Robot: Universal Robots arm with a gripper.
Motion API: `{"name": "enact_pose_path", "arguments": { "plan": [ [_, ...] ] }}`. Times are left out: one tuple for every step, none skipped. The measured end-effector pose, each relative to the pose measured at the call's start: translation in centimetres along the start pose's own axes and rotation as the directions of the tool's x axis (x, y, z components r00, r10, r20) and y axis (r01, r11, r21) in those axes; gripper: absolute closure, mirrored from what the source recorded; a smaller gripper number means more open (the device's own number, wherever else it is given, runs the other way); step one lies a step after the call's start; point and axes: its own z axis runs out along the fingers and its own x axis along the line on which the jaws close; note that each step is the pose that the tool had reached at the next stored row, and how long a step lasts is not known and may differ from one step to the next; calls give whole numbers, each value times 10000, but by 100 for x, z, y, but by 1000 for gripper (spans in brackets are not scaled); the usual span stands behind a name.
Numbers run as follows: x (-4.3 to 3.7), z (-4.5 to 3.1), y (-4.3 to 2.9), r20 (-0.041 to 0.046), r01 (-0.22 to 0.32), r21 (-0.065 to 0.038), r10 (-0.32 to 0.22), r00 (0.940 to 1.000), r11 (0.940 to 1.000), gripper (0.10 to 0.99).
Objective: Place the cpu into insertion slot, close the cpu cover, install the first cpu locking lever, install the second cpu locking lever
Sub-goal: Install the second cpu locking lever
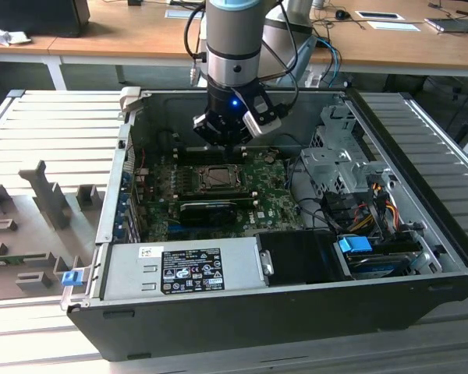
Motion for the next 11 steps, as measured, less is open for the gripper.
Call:
{"name": "enact_pose_path", "arguments": {
  "plan": [
    [1,-3,-27,0,-1,-1,1,10000,10000,980],
    [2,-6,-61,0,0,-1,0,10000,10000,980],
    [3,-8,-95,0,0,-1,0,10000,10000,980],
    [4,5,-129,-84,-10,-4,10,10000,10000,980],
    [5,12,-157,-139,-15,-6,15,9999,10000,980],
    [6,17,-190,-164,-17,-6,17,9999,10000,980],
    [10,26,-271,-180,-19,-5,19,9998,10000,980],
    [13,33,-354,-187,-20,-6,20,9998,10000,980],
    [16,34,-389,-188,-19,-5,19,9998,10000,980],
    [19,36,-419,-188,-13,-6,13,9998,10000,980],
    [23,40,-443,-191,7,-6,-7,9998,10000,980]
  ]
}}
